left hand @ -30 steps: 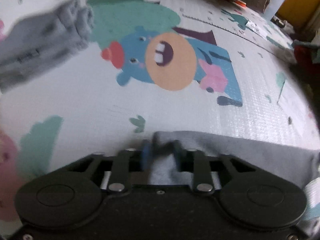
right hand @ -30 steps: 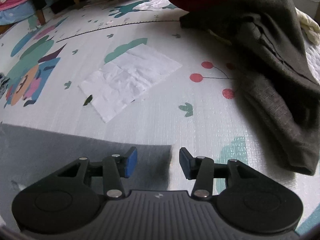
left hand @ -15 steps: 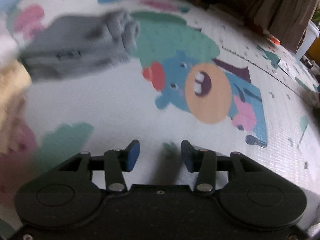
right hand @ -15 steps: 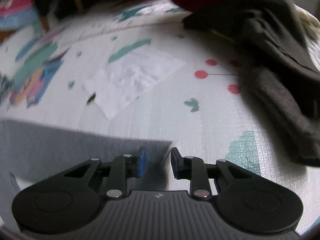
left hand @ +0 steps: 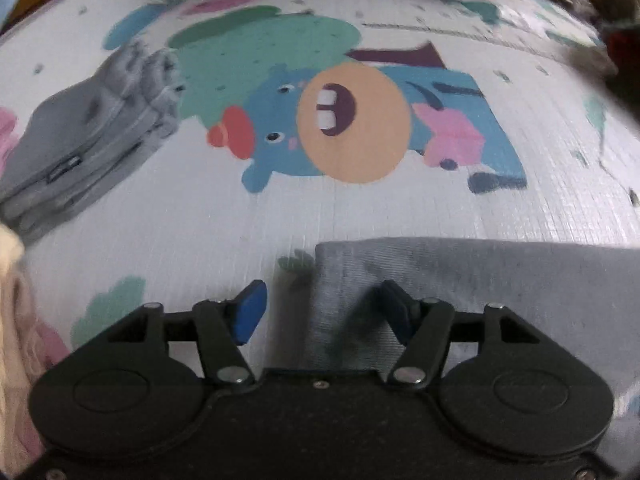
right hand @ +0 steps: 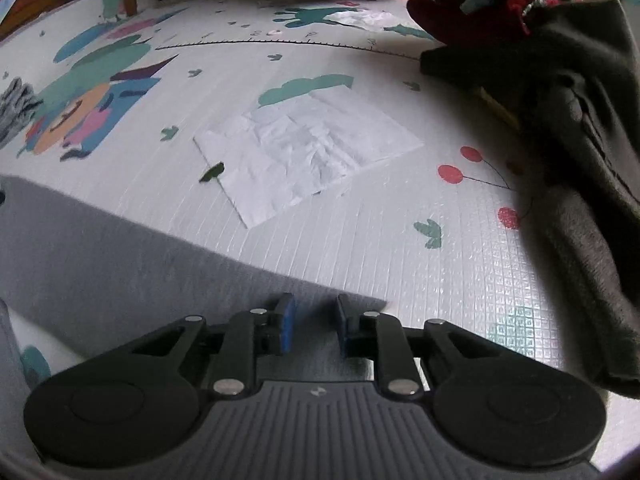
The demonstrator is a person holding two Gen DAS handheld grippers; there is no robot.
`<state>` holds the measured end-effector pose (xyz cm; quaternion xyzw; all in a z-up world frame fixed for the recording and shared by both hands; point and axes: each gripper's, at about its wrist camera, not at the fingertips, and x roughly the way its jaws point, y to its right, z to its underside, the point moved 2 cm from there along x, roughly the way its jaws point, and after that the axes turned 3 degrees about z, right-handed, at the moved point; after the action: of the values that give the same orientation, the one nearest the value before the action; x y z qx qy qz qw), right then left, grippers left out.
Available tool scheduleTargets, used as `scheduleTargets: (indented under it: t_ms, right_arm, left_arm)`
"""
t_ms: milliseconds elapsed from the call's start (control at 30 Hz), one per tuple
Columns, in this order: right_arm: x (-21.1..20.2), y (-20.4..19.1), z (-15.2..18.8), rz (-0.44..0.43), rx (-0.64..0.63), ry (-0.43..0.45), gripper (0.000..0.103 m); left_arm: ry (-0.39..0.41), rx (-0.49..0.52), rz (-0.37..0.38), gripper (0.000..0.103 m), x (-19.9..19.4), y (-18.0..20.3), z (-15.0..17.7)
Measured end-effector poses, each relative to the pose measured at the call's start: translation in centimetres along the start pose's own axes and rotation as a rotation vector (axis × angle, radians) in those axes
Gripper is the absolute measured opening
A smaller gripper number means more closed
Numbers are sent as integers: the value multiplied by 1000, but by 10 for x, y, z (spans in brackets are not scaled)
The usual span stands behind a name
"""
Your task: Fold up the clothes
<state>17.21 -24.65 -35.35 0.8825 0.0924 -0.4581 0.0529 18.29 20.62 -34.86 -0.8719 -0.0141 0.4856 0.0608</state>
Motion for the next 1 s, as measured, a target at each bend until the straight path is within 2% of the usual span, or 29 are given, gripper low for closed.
scheduleTargets:
  t_ms: [33,100,167,233,333,400,467,500,567,600,667,733,867,933,1000]
  right_arm:
    - [-6,1,-2,-10,-1,21,22]
    - [-19,-2,-3,-25,-32,51,23]
    - [-33,-14,0,-59,-104,61,25]
    - [-51,-35,9,-102,-215,64,25]
    - [-76,-79,34,-218,-389,24,25]
    - [-87,-115,58,-288,-517,-26,24]
    - [-96,-146,85,-298,-617,-43,24]
    - [-97,-154,96,-278,-602,-53,24]
    - [-98,-164,117,-230,-533,-76,24]
    - [-98,-165,126,-215,-463,-93,24]
    - [-98,-162,141,-184,-334,-112,24]
    - [-101,-160,155,-161,-283,-91,25]
    - [-102,-160,154,-146,-297,-86,27]
    - [-99,-155,151,-141,-300,-85,35]
    - [-93,-144,146,-145,-266,-87,35]
  left_arm:
    - [7,67,-11,60,-7,-1,-6]
    - [15,137,22,60,-18,-4,-21]
    - [-9,236,53,60,-26,1,-32]
    - [-64,455,81,60,-31,24,-35]
    - [-91,821,108,60,-54,63,-17]
    - [-63,934,177,55,-77,83,-3]
    - [-26,905,232,55,-92,95,8]
    - [-4,865,244,55,-94,98,12]
    - [23,801,260,55,-91,107,21]
    - [20,791,270,55,-86,113,25]
    - [67,829,273,54,-84,127,28]
    - [64,794,306,54,-77,139,20]
    - [82,849,376,54,-65,179,12]
    - [71,846,402,54,-57,199,12]
    - [65,830,357,55,-41,210,10]
